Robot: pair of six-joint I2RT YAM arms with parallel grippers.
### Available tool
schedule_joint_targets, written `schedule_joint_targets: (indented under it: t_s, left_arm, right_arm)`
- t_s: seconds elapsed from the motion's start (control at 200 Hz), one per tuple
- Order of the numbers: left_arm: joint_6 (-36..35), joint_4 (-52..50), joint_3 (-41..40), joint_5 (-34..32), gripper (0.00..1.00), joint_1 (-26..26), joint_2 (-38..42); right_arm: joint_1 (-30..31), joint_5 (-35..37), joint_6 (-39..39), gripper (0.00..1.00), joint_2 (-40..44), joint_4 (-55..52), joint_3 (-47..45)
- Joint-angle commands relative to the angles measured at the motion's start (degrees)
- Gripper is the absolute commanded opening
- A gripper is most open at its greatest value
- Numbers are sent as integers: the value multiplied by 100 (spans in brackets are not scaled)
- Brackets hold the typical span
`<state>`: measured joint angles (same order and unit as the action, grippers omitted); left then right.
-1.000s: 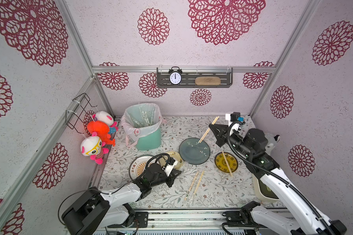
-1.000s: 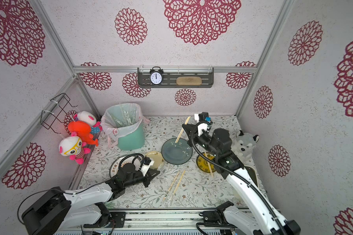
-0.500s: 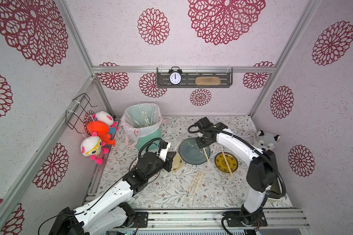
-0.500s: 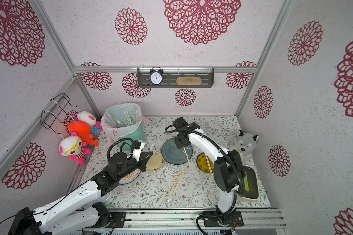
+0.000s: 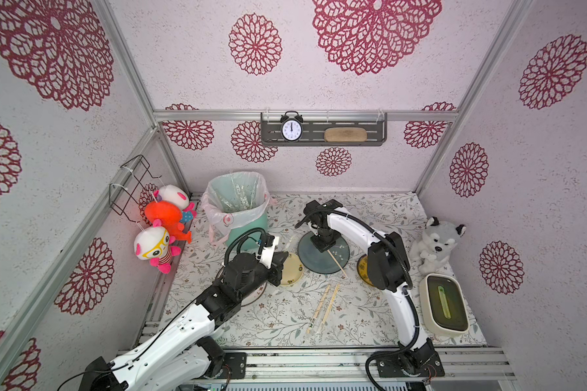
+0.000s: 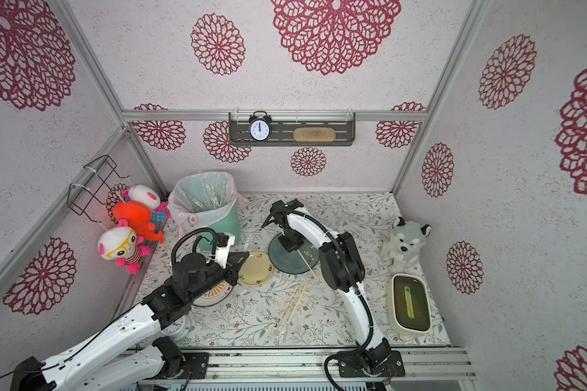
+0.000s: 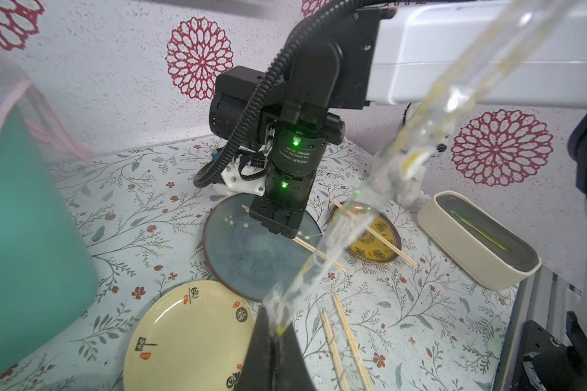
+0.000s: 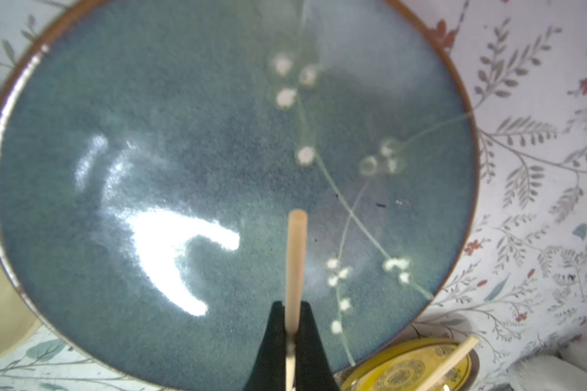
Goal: Remove the packaging of disposable chopsticks
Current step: Place the disposable chopsticks on the plate.
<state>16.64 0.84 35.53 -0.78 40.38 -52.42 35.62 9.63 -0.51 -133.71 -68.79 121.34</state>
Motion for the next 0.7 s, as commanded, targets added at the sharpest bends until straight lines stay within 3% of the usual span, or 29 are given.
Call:
schedule_joint_targets:
  t_s: [0.0, 0.395, 0.696]
  left_arm:
    - [32, -103, 77, -29, 0, -57, -12]
    - [-8, 4, 69, 207, 0, -65, -198]
    - [-56, -14, 53, 183, 0, -65, -198]
  right_arm:
    - [-26, -121, -266, 0, -245, -769, 542]
    - [-151, -378, -403, 0, -651, -804, 856]
    - [-178, -453, -441, 11, -753, -800, 929]
